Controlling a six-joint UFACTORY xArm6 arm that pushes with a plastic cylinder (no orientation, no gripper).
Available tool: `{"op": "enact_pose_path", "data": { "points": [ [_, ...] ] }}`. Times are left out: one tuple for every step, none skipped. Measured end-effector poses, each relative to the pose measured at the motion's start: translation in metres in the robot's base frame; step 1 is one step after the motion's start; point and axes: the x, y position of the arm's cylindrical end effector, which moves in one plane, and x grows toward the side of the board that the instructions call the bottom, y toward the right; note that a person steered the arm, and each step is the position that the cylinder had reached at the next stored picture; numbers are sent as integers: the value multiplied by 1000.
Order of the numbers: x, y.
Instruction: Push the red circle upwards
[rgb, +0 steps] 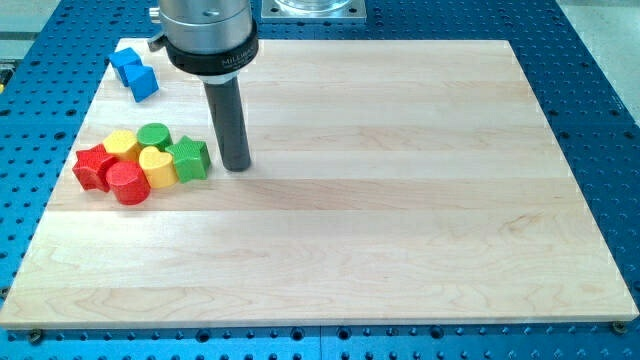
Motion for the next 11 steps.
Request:
{"op": "enact_pose_path", "data": {
  "points": [
    [0,-5],
    [0,-22],
    [0,-29],
    [0,-28],
    [-11,7],
    [-10,24],
    [35,24],
    [93,7],
    [112,-36],
    [101,-96],
    [98,-112]
  ]
}}
